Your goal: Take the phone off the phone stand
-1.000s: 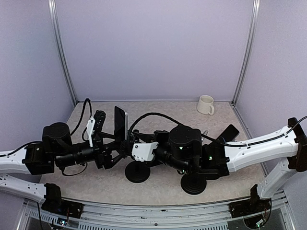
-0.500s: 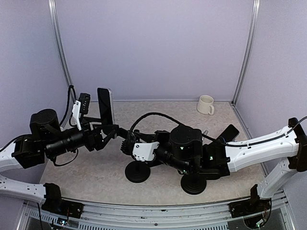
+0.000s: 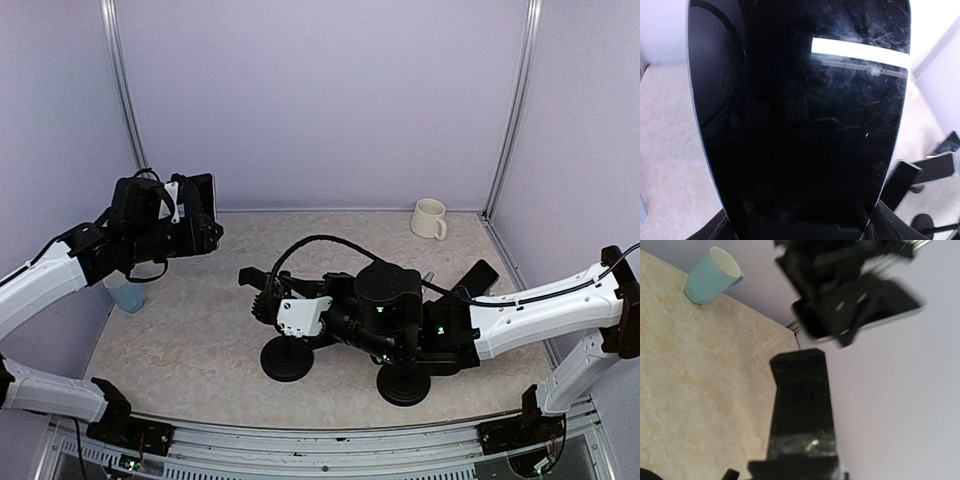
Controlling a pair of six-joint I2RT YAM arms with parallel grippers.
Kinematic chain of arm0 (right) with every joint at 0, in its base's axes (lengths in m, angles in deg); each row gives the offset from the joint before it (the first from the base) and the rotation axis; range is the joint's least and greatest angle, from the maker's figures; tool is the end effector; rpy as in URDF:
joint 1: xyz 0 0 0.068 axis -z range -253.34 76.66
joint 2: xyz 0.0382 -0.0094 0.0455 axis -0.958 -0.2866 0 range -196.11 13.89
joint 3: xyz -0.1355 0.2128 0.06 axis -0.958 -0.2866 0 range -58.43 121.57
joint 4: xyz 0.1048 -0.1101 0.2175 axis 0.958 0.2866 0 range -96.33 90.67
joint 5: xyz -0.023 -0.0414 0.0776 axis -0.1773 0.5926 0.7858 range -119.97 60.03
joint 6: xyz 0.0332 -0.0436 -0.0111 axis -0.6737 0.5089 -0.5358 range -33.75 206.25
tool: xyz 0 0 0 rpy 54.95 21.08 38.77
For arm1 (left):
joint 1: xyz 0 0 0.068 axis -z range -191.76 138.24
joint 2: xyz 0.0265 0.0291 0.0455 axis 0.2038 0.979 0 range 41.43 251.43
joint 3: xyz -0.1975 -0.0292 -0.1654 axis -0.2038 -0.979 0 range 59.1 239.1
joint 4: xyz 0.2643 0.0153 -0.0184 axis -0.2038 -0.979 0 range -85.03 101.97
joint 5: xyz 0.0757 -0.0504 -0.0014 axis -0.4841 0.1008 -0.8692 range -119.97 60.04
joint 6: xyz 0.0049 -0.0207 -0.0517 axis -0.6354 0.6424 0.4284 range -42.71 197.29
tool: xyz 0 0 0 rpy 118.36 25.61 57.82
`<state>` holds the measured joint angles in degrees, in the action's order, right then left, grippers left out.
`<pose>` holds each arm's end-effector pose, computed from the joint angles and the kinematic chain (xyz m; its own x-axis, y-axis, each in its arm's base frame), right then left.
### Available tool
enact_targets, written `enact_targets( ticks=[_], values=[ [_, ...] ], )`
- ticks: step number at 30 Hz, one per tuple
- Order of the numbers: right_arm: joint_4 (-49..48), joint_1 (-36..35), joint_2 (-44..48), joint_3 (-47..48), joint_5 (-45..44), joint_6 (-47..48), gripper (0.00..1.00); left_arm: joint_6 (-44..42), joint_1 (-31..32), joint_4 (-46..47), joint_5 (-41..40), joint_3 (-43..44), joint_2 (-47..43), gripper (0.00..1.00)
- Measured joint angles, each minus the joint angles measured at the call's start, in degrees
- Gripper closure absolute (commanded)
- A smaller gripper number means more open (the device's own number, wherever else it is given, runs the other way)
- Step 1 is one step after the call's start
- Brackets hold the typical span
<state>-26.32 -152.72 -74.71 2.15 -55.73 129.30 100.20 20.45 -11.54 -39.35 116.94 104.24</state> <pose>0.0846 0.3602 0.2842 0.5313 -0.5023 -0.6822 -0.6065 0.3367 -0.7203 0.2214 -0.1321 0.3207 -0.5291 -0.1207 -0.8399 0.2155 0.9383 -0.2706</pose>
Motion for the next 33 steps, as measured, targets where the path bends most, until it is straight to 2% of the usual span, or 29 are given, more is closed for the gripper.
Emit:
enact_targets(
  ticks=[5, 13, 19, 22, 33],
  values=[
    [0.2, 0.0, 0.0, 0.2, 0.0, 0.2, 1.0, 2.9, -7.4, -1.3, 1.9, -0.1, 8.0, 0.8],
    [0.6, 0.0, 0.0, 0.3, 0.2, 0.2, 1.0, 5.1, -8.5, -1.4, 2.4, -0.9, 16.9, 0.79],
    [0.9, 0.0, -0.1, 0.7, 0.5, 0.2, 1.0, 6.3, -10.9, -1.0, 2.7, -5.7, 19.6, 0.77],
    [0.9, 0.0, -0.2, 0.7, 0.7, 0.2, 1.0, 6.7, -15.3, -0.2, 3.1, -9.9, 21.6, 0.74],
    [1.1, 0.0, -0.9, 1.5, 1.0, 0.2, 1.0, 5.9, -17.6, 1.7, 4.6, -13.2, 24.5, 0.64]
  ],
)
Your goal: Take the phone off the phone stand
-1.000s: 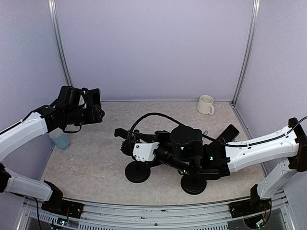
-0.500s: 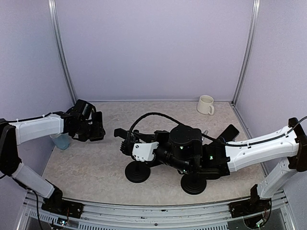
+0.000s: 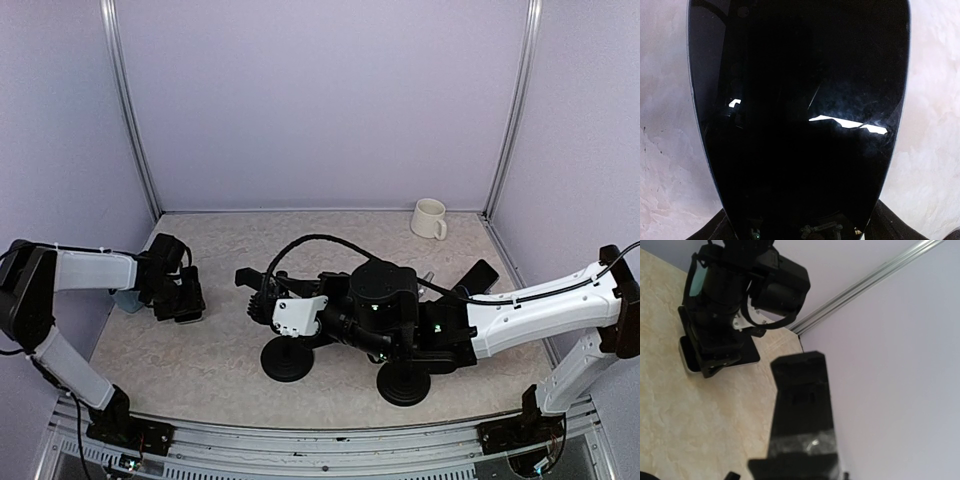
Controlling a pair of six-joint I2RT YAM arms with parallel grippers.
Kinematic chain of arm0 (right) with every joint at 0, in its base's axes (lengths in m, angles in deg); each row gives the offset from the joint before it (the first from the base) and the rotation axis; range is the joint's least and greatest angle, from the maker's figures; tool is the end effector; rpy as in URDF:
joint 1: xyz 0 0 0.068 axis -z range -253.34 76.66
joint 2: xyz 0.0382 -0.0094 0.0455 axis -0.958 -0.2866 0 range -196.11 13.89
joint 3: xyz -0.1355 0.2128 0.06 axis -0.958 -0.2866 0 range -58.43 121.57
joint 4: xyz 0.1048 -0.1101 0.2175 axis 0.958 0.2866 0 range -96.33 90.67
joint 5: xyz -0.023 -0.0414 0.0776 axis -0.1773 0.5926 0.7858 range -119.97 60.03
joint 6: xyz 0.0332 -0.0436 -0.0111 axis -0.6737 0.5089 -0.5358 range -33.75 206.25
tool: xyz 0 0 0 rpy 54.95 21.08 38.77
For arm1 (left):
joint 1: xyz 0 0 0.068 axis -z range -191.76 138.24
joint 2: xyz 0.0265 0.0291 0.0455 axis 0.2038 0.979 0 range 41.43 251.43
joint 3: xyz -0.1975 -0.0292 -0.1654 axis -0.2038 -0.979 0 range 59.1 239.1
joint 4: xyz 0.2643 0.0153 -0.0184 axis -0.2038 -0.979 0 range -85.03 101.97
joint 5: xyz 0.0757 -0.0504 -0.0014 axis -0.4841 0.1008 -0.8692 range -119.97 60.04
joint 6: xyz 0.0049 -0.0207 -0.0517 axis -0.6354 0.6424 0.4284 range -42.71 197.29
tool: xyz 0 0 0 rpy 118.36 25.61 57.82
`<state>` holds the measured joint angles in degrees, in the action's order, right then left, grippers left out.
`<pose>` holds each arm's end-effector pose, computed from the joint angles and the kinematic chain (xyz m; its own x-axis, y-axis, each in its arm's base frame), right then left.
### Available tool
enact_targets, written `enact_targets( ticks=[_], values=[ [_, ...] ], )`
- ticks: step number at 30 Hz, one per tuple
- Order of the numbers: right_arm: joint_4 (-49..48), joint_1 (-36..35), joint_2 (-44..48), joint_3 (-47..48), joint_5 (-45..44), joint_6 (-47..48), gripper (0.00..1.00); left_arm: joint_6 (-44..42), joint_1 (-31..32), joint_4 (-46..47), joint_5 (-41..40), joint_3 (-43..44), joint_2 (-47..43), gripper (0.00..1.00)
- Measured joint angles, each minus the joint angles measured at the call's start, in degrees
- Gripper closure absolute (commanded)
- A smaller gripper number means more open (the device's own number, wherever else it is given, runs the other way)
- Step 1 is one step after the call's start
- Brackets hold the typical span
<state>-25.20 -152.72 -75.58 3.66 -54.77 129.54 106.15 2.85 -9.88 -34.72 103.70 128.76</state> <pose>0.0849 0.3649 0.2861 0.5395 -0.5001 -0.6774 -0.6125 0.3188 -0.7233 0.2722 -0.0677 0.1367 -0.8701 -0.2704 -0.4122 -0.2320 0.9624 -0.1416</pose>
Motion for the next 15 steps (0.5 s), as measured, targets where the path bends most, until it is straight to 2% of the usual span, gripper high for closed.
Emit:
enact_targets(
  ticks=[6, 8, 11, 15],
  values=[
    [-0.1, 0.0, -0.5, 0.5, 0.1, 0.2, 1.0, -1.4, -0.1, 0.7, 0.0, -0.1, 2.4, 0.56],
    [-0.1, 0.0, -0.6, 0.6, 0.1, 0.3, 1.0, -2.0, -0.2, 0.9, -0.2, 0.0, 2.7, 0.5],
    [0.0, 0.0, -0.7, 0.7, 0.1, 0.3, 1.0, -2.3, -0.2, 0.9, -0.3, 0.0, 2.8, 0.34],
    [0.0, 0.0, -0.9, 0.9, 0.1, 0.3, 1.0, -2.4, 0.0, 1.2, -0.5, 0.0, 2.8, 0.05]
  ],
)
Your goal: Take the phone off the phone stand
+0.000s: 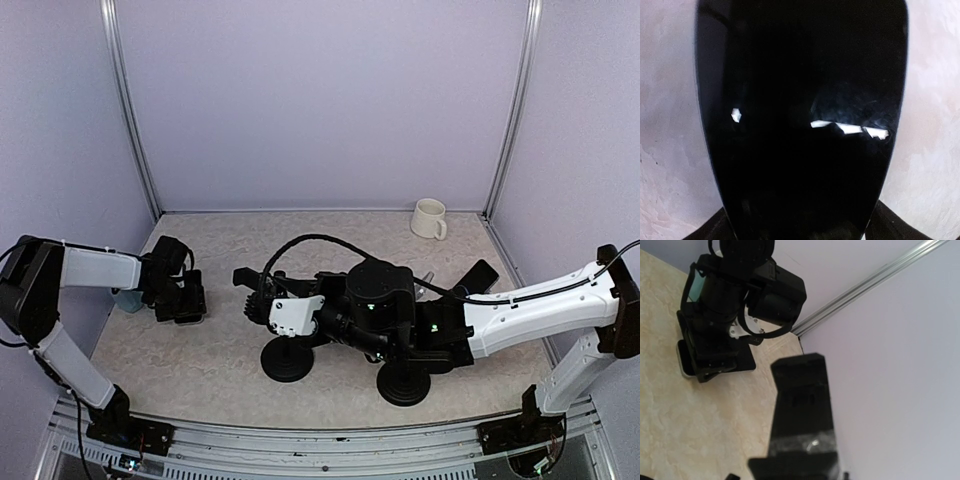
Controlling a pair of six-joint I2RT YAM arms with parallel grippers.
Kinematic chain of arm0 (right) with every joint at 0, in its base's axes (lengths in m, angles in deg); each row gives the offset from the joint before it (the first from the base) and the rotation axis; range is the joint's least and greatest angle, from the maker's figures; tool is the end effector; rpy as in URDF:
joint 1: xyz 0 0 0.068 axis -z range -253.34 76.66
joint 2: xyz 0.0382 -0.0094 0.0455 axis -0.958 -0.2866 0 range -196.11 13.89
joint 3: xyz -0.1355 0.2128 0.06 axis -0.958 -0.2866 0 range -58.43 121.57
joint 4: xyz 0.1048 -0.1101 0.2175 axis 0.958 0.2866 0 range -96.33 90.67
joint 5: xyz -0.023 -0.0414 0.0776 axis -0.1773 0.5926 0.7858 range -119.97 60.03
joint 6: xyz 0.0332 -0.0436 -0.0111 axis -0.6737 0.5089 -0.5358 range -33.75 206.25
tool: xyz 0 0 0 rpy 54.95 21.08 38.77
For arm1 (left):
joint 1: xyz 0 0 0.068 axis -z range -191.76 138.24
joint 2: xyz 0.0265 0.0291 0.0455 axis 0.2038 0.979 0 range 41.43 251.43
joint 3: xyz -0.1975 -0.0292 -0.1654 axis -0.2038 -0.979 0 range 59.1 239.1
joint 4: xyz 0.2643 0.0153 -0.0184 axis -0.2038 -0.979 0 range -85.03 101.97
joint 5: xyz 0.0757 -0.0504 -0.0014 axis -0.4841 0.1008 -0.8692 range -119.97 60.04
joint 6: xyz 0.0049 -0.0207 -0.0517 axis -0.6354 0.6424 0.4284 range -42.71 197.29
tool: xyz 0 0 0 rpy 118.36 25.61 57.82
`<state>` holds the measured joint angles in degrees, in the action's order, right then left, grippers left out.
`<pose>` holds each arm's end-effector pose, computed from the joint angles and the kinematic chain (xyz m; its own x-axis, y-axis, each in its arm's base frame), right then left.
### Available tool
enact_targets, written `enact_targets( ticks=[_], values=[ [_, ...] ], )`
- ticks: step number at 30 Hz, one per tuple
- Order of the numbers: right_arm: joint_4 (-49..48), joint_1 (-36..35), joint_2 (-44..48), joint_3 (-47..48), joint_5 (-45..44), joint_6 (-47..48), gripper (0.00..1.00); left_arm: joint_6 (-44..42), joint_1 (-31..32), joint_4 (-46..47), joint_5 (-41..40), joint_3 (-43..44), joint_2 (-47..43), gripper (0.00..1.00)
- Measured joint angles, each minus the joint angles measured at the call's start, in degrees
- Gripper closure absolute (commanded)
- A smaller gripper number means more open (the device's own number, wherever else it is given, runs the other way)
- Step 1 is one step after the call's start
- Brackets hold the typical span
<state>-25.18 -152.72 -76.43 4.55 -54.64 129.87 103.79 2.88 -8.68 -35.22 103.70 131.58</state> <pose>0.0855 0.3686 0.2863 0.5440 -0.5005 -0.6735 -0.6103 0.3149 -0.7269 0.2751 -0.0682 0.1248 -0.8885 -0.2272 -0.3986 -0.2019 0.9738 -0.1050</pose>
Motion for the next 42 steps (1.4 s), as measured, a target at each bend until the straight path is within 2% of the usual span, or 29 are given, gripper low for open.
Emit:
enact_targets(
  ticks=[2, 9, 17, 20, 23, 28, 31, 36, 42],
  values=[
    [0.1, 0.0, 0.0, 0.1, 0.0, 0.0, 1.0, 0.0, 0.3, 0.3, -0.3, 0.0, 0.0, 0.01],
    [0.6, 0.0, -0.1, 0.3, 0.0, 0.0, 0.98, -0.3, 1.5, 1.8, -0.5, -0.4, -3.7, 0.01],
    [1.2, 0.0, -0.1, 0.6, -0.1, 0.4, 0.58, -2.0, 10.3, 8.5, -0.3, -5.0, -24.4, 0.03],
    [1.3, -0.1, -0.1, 0.6, 0.1, 0.3, 0.45, -2.8, 11.0, 13.0, 0.2, -8.8, -33.8, 0.04],
    [1.6, -0.3, -0.1, 0.6, 0.4, 0.4, 0.37, -3.5, 11.8, 18.5, 1.5, -14.1, -42.3, 0.05],
    [1.9, -0.4, 0.3, -0.2, 1.5, 0.3, 0.3, -5.7, 16.3, 25.3, 3.4, -21.2, -52.0, 0.07],
    [2.4, -0.5, 0.9, -1.0, 2.2, 0.1, 0.27, -7.6, 21.0, 27.6, 2.7, -22.7, -53.9, 0.07],
    [3.1, -0.5, 3.8, -2.6, 4.7, -1.6, 0.22, -12.7, 34.6, 28.0, -3.9, -22.5, -54.6, 0.01],
    [3.7, 0.1, 10.3, -4.5, 9.9, -5.7, 0.19, -20.6, 50.5, 18.0, -15.8, -13.1, -50.0, 0.02]
  ],
)
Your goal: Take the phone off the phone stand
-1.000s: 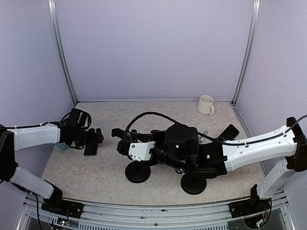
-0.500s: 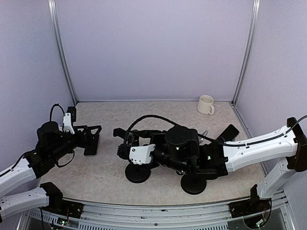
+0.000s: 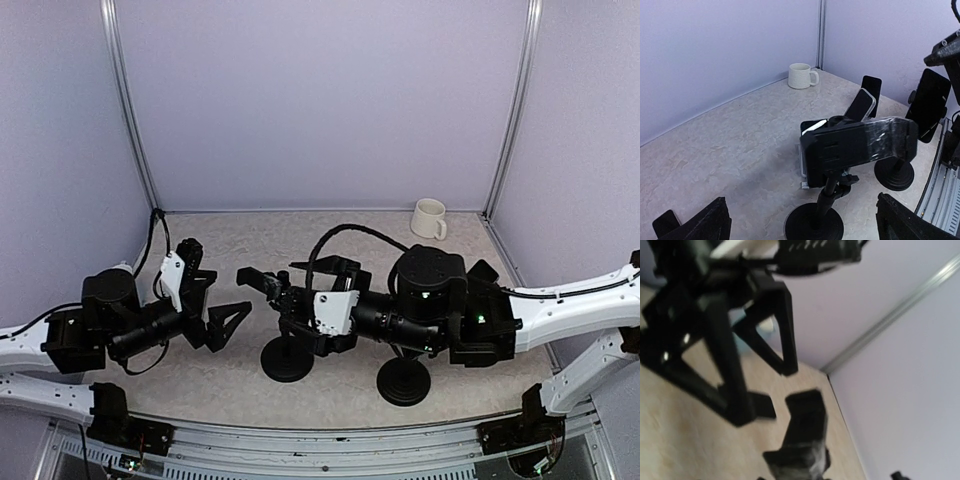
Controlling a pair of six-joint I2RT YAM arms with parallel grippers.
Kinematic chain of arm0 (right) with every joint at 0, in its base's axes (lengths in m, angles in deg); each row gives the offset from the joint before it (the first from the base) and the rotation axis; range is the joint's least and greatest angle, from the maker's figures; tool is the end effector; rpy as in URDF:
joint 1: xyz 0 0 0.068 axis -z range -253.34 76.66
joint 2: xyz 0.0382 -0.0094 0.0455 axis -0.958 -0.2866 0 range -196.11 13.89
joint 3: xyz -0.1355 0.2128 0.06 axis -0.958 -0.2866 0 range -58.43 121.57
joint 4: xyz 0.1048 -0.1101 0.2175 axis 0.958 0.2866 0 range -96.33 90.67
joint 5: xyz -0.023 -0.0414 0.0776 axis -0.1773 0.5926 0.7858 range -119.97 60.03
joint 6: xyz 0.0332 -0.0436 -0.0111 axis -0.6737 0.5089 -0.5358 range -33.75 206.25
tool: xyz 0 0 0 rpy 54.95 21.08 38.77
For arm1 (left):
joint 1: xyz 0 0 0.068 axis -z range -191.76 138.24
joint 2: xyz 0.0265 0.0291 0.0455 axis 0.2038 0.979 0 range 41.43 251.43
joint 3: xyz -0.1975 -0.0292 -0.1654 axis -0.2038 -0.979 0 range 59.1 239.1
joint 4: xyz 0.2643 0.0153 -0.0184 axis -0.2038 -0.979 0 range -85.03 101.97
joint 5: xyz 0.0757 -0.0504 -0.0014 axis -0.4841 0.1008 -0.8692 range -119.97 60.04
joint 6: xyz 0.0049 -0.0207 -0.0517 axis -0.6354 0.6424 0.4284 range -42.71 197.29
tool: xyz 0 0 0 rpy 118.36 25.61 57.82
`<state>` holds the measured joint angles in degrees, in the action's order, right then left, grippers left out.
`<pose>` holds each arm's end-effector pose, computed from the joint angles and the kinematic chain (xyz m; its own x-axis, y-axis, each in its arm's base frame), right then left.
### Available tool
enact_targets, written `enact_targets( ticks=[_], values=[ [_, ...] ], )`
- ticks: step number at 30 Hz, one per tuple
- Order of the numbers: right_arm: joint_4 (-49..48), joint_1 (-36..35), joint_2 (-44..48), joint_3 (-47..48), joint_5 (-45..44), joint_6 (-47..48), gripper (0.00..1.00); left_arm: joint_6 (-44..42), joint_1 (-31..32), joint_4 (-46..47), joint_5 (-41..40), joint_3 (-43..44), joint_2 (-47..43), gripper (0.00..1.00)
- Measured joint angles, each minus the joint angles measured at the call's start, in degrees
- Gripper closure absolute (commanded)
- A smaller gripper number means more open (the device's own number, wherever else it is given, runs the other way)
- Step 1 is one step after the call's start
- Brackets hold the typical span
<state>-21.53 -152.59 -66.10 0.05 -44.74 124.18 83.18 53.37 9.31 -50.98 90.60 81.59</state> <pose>0.0732 0.3331 0.3120 0.5387 -0.3490 -0.7668 -0.7247 0.2723 -0.6330 0.0934 -0.1686 0.2750 -0.1539 0.1039 -0.9826 0.6868 0.7262 -0.0307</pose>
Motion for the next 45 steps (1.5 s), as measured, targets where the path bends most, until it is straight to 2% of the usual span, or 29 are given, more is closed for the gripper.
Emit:
enact_targets(
  ticks=[2, 5, 12, 17, 23, 32, 45],
  values=[
    [0.0, 0.6, 2.3, -0.8, 2.5, -1.7, 0.12, -2.6, 2.6, -3.1, -2.8, 2.4, 0.9, 0.02],
    [0.1, 2.2, 5.1, -2.0, 6.1, -4.4, 0.08, -6.9, 4.6, -7.4, -6.3, 3.8, 1.1, 0.01],
    [0.4, 6.9, 11.1, -5.5, 14.0, -10.4, 0.07, -19.0, 7.9, -13.3, -11.8, 6.8, 1.2, 0.01],
    [0.4, 10.0, 14.6, -7.5, 18.3, -14.0, 0.07, -26.8, 10.7, -15.0, -15.1, 12.5, 6.4, 0.01],
    [0.0, 12.6, 17.3, -9.3, 21.5, -17.1, 0.07, -34.3, 11.1, -17.4, -15.2, 18.1, 12.8, 0.04],
    [-0.6, 14.0, 19.0, -11.3, 23.2, -19.3, 0.07, -43.1, 11.1, -20.2, -15.7, 23.3, 22.0, 0.18],
    [-1.1, 14.4, 20.7, -12.9, 23.4, -19.6, 0.07, -50.2, 11.2, -22.5, -16.6, 27.9, 26.6, 0.57]
  ],
)
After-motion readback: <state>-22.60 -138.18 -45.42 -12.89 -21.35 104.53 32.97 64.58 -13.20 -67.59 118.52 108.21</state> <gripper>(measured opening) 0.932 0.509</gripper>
